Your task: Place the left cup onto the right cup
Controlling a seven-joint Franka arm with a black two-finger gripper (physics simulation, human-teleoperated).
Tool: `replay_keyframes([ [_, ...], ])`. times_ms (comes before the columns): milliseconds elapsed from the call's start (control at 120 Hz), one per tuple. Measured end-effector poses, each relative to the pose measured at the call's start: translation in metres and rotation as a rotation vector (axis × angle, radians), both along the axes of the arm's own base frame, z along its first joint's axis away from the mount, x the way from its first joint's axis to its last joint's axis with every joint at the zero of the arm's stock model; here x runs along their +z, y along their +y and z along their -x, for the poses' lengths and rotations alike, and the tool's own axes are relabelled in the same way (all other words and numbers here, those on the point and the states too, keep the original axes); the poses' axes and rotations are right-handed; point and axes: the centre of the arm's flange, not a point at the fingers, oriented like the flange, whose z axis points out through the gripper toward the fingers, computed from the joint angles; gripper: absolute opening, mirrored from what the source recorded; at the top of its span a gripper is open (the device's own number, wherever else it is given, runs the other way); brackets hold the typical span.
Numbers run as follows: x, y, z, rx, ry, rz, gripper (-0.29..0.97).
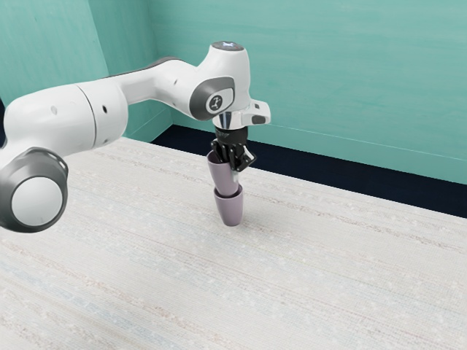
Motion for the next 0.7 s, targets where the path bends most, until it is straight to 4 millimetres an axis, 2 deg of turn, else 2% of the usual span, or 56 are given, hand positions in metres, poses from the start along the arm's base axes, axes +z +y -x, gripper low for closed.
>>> replay_keyframes([
  [700,-0.015,0.000,-0.001,-0.002,0.019,0.002,-0.11],
])
